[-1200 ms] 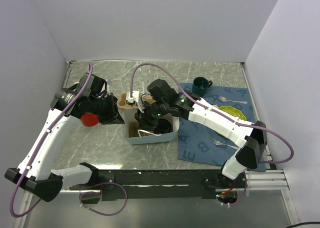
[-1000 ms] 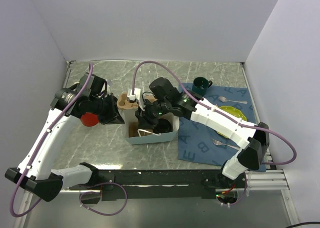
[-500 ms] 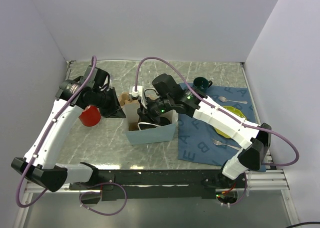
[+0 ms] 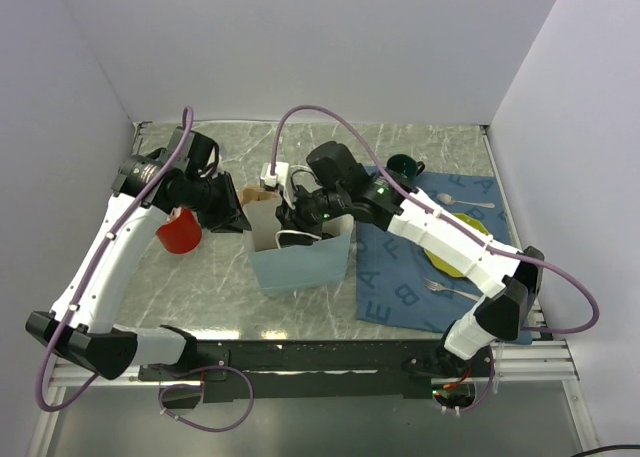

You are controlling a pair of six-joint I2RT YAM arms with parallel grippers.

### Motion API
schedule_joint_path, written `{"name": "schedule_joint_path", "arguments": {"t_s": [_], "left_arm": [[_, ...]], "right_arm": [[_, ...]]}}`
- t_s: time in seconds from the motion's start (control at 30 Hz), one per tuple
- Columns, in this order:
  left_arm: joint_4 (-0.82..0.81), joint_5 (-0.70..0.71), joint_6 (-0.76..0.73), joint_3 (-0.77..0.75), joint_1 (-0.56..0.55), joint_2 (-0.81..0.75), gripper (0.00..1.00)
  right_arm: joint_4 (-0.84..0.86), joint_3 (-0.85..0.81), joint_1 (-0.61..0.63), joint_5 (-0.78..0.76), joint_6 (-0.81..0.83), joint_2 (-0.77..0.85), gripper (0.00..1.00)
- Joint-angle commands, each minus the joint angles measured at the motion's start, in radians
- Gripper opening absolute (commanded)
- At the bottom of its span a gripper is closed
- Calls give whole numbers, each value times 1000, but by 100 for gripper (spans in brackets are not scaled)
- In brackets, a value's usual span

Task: Pack the takeout coffee

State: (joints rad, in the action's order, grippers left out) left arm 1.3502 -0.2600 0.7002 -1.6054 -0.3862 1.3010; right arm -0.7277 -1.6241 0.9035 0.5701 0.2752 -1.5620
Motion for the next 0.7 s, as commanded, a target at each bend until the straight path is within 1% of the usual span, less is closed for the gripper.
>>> {"name": "schedule_joint_path", "arguments": {"t_s": [0.0, 0.07, 0.27, 0.3, 0.47, 0.5, 0.57, 0.6, 0.67], "left_arm": [[12, 31, -30, -34, 4, 9, 27], [12, 47, -33, -53, 7, 15, 28], [-6, 77, -25, -87, 10, 7, 31], [-11, 87, -24, -88, 10, 4, 34], [-39, 142, 1, -131, 18, -12, 40], [-45, 154, 5, -146, 20, -14, 43], [-57, 189, 18, -157, 24, -20, 48], [-72, 200, 22, -165, 26, -23, 53], [-98, 229, 27, -166, 29, -34, 59]], "right_arm": [[16, -109, -8, -50, 16, -3, 36], [20, -134, -9, -81, 12, -6, 36], [86, -138, -11, -163, -5, 23, 36], [99, -143, -11, -171, -8, 28, 36], [152, -154, -12, -182, -31, 71, 36], [157, -158, -12, -184, -37, 75, 36], [186, -166, -15, -194, -62, 95, 36], [200, -165, -15, -202, -73, 105, 36], [258, -163, -14, -249, -120, 135, 37]]}}
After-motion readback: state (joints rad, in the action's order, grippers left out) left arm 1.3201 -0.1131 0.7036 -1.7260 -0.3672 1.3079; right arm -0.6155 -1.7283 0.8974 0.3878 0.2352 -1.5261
